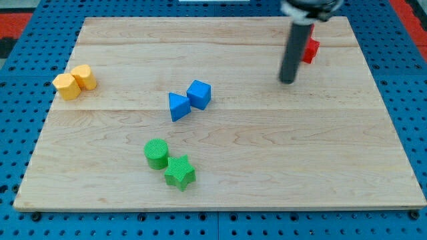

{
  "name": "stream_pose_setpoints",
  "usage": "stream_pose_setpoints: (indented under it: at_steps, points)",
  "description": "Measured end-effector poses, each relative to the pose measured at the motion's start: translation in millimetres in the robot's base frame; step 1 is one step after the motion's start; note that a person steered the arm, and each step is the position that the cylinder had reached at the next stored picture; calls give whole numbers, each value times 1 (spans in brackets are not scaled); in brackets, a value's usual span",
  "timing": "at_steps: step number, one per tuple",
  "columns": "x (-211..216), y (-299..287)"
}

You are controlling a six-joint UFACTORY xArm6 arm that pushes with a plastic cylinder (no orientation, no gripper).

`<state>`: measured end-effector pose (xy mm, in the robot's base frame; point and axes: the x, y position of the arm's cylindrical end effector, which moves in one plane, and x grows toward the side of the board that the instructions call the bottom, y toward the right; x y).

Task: Slide the blue cube to the red star

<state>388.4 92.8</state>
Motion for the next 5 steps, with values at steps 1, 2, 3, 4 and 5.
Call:
stream_pose_setpoints:
  at_steps: [1,2,3,4,5]
  points:
    - [-26,-96]
    - [-6,-198]
    - [28,-188]
    - [28,-105]
    - [28,-33]
